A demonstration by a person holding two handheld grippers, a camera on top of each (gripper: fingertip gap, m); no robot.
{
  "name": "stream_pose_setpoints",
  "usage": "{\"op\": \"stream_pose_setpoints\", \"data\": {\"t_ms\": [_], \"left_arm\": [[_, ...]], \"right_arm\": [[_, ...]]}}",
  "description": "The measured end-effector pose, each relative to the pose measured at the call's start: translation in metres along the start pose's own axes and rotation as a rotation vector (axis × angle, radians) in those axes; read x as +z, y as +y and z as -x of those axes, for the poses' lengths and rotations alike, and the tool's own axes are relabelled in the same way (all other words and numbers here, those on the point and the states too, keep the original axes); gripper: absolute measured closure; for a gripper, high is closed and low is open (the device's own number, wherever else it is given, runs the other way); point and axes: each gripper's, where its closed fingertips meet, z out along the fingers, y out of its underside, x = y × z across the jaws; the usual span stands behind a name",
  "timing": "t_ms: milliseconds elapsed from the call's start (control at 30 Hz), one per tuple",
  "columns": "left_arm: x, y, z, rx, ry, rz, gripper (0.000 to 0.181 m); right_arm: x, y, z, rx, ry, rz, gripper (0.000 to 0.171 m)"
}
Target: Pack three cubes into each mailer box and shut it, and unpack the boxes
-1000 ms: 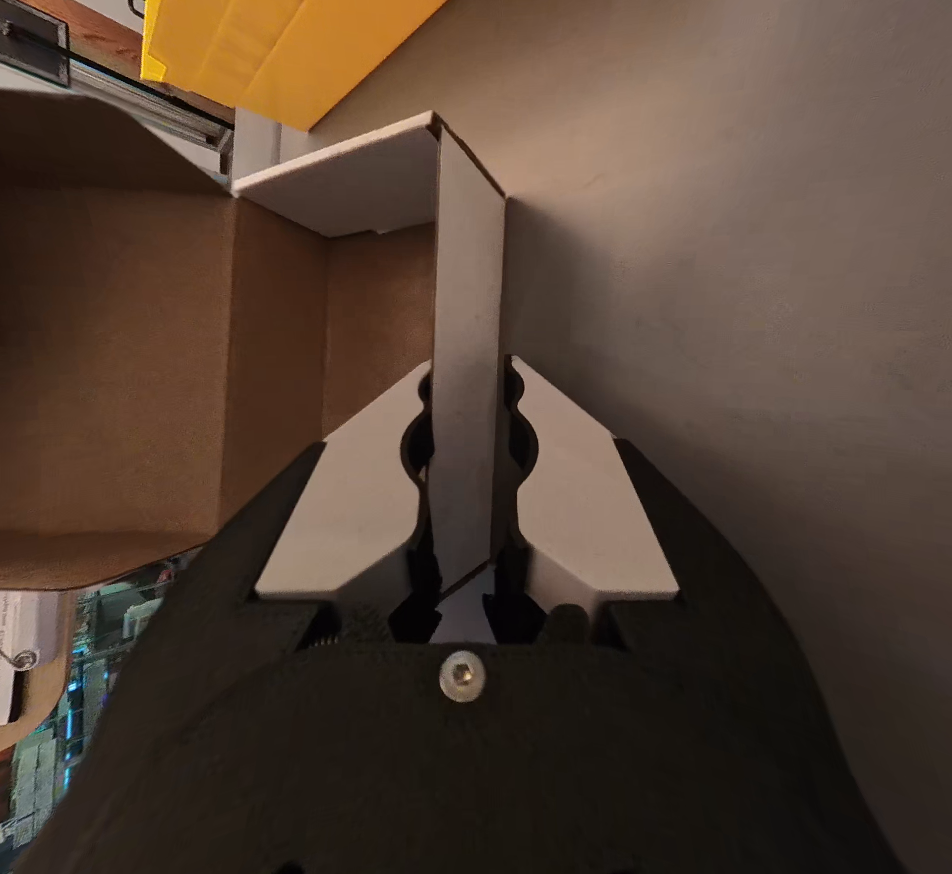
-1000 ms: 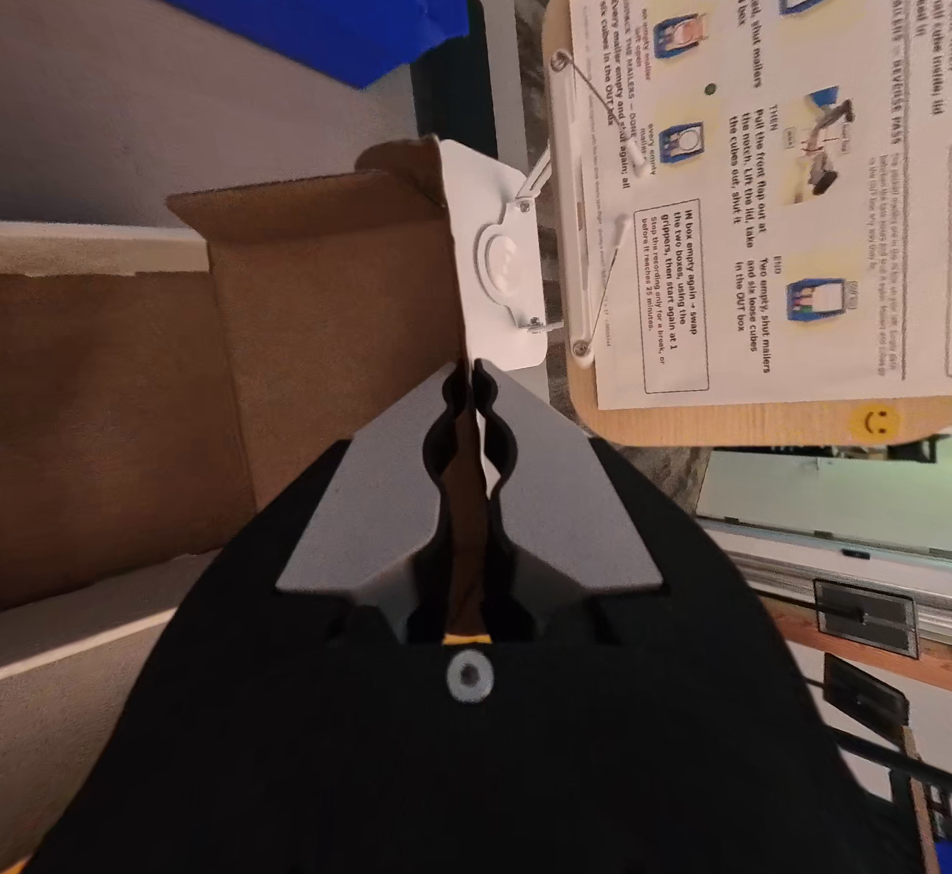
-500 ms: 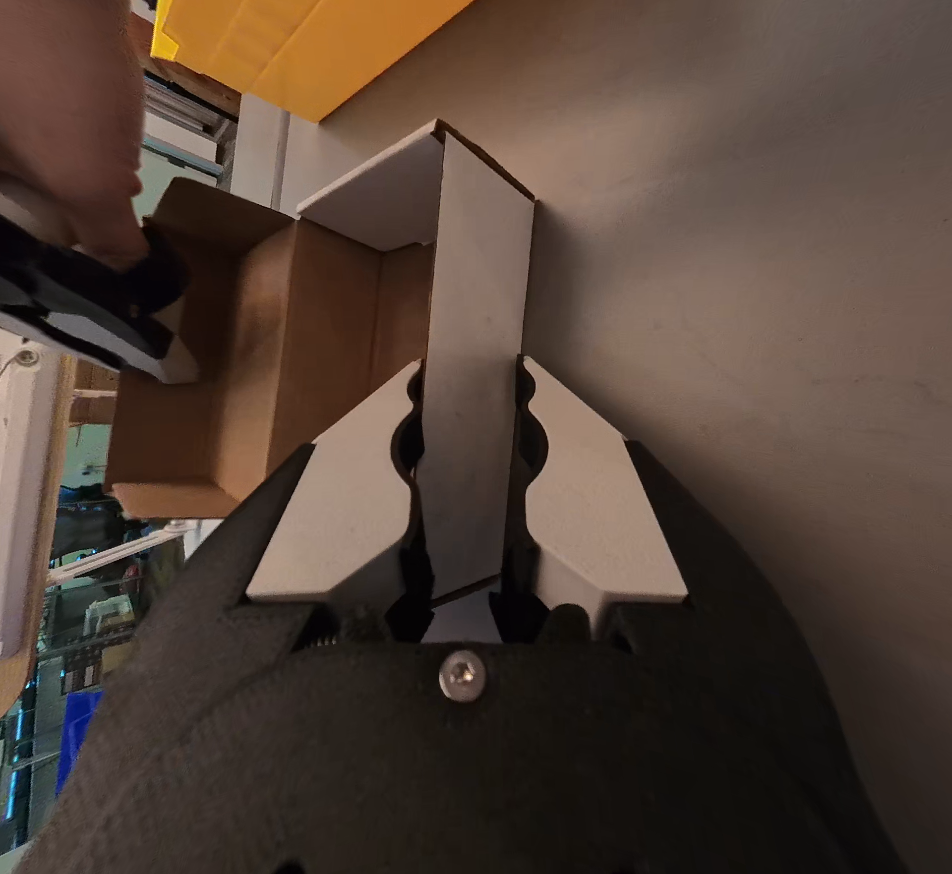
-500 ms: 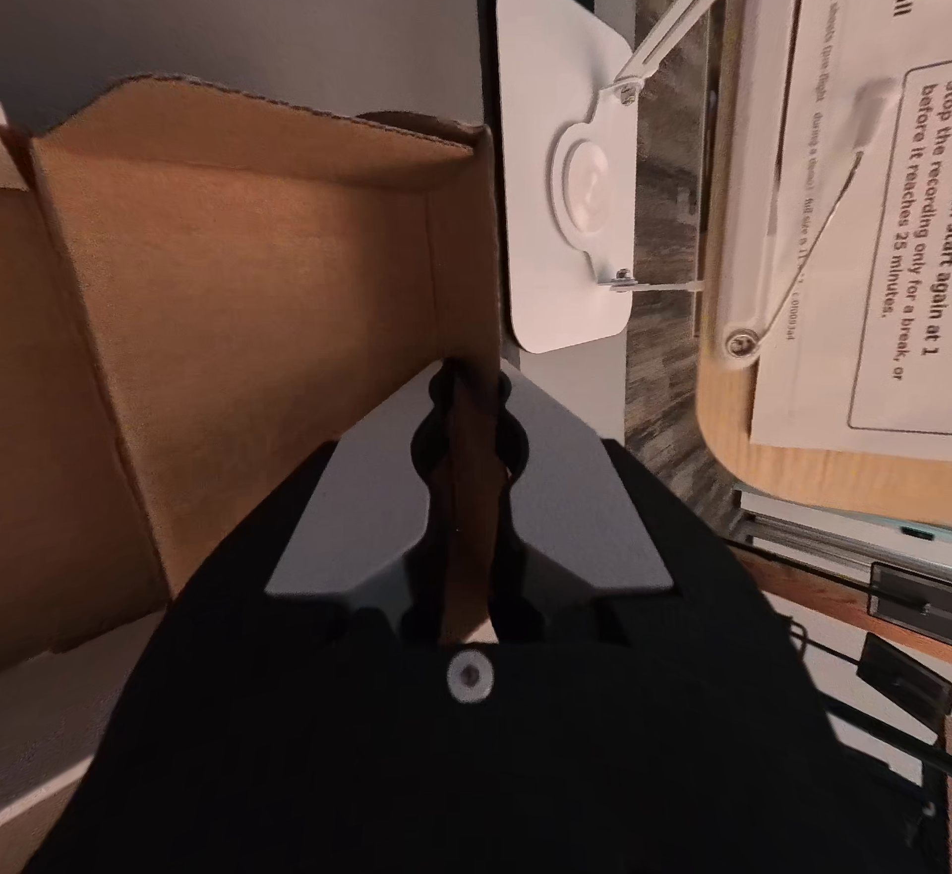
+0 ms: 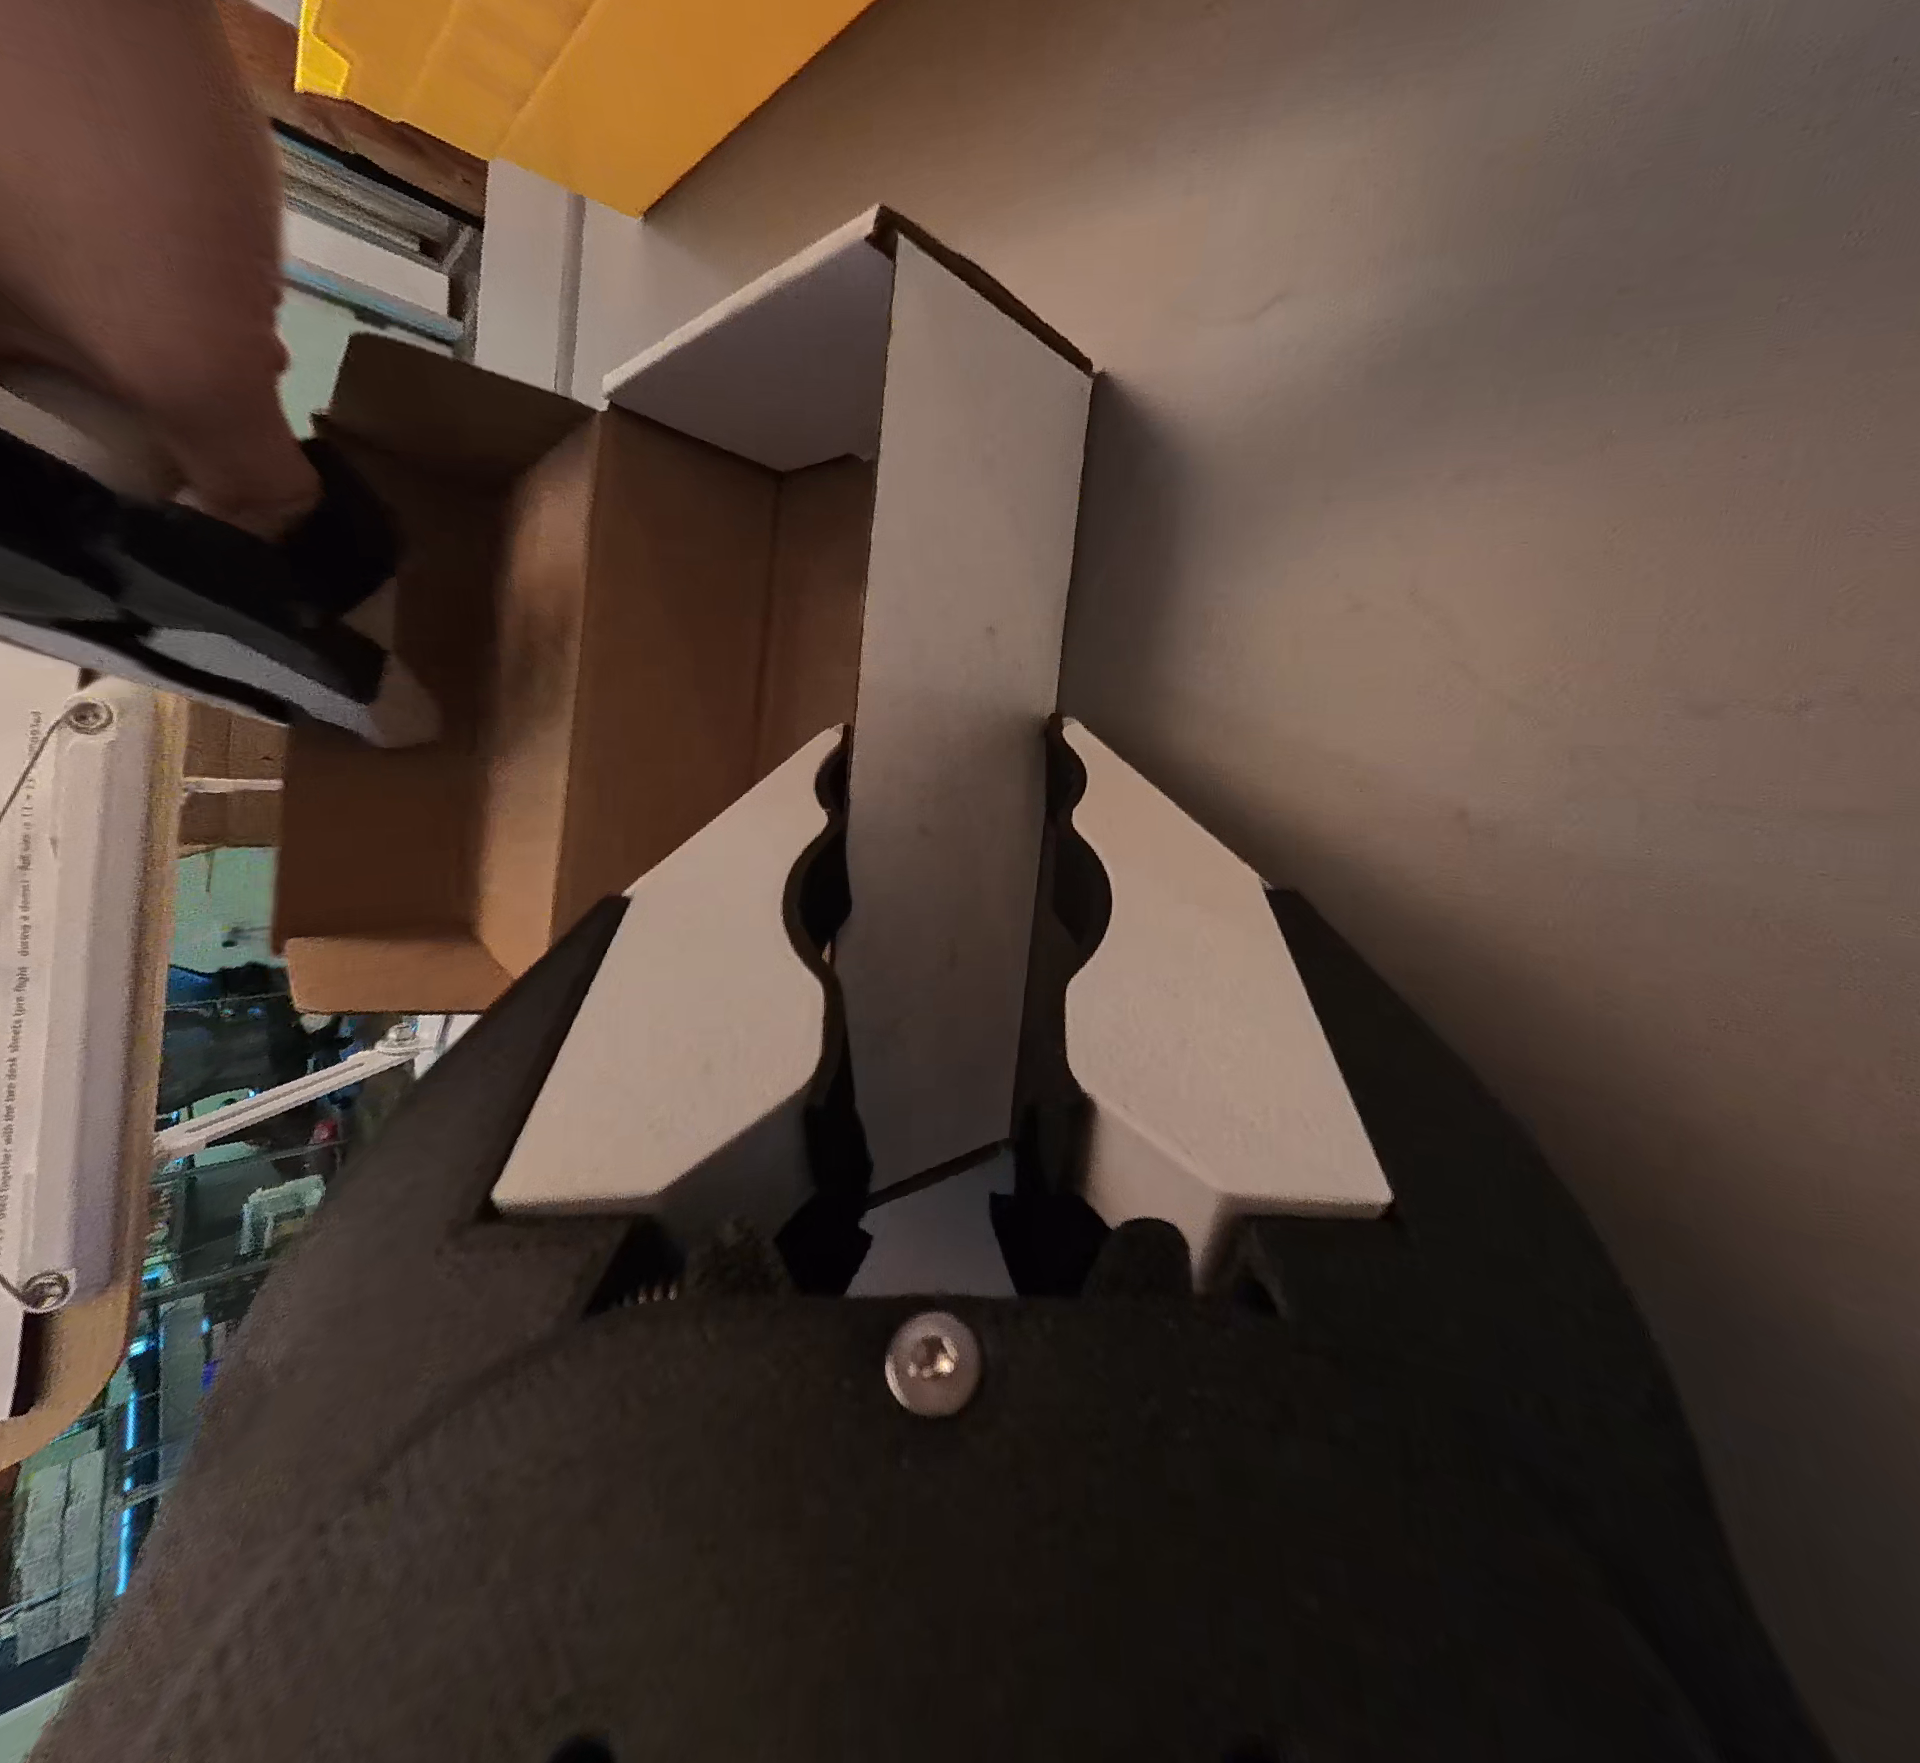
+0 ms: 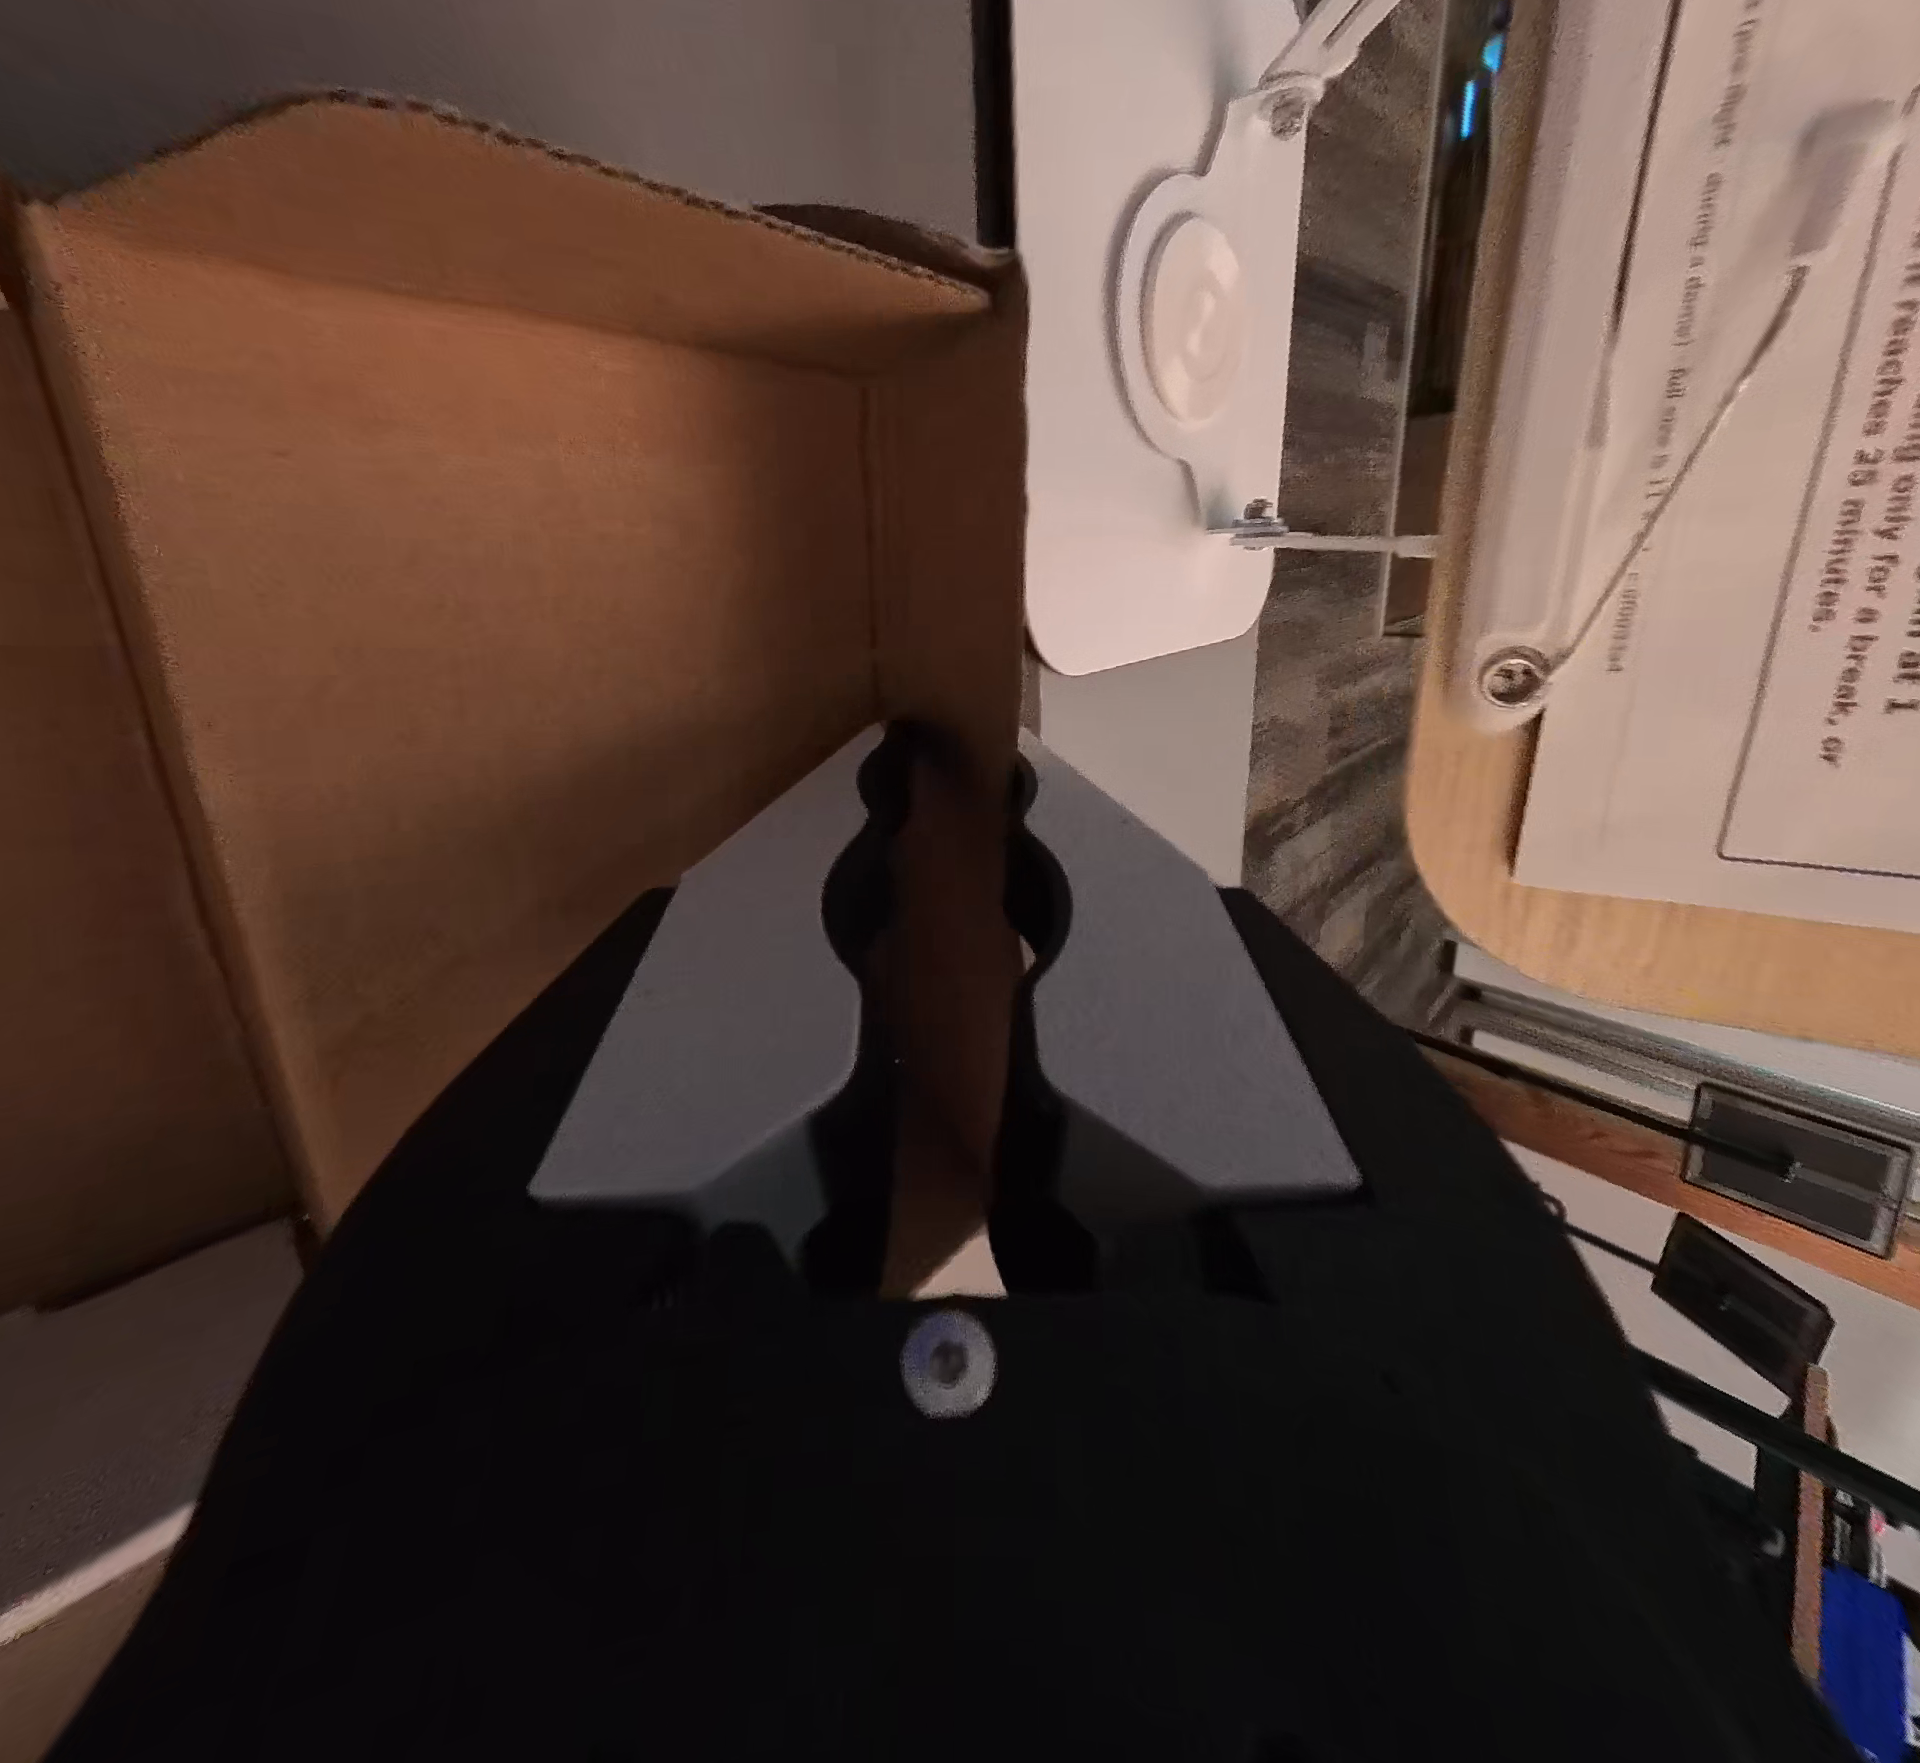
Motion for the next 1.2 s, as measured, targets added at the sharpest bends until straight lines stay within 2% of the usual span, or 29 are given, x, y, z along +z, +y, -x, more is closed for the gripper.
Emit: {"op": "stream_pose_setpoints", "data": {"t_ms": [100,267,567,733,1000,1100,1200], "left_arm": [[-0.001,0.003,0.002,-0.002,-0.005,0.009,0.146],[-0.001,0.011,0.006,-0.021,-0.003,0.017,0.147],[-0.002,0.012,0.009,-0.025,-0.023,0.006,0.14],[-0.004,0.007,0.011,-0.017,-0.036,-0.016,0.135],[-0.025,-0.028,0.021,-0.055,-0.094,-0.2,0.129],[-0.042,-0.044,0.031,-0.144,-0.1,-0.323,0.128],[-0.059,-0.056,0.045,-0.241,-0.1,-0.434,0.129]], "right_arm": [[0.008,-0.002,0.002,0.032,-0.002,-0.009,0.153],[-0.001,-0.012,-0.013,0.011,0.063,-0.043,0.153],[-0.031,-0.014,-0.025,0.0,0.157,-0.04,0.129],[-0.088,-0.016,-0.042,0.111,0.234,-0.16,0.115],[-0.226,-0.03,-0.061,0.37,0.328,-0.602,0.114],[-0.257,-0.029,-0.057,0.404,0.324,-0.783,0.116],[-0.257,-0.02,-0.061,0.456,0.28,-0.78,0.112]]}}
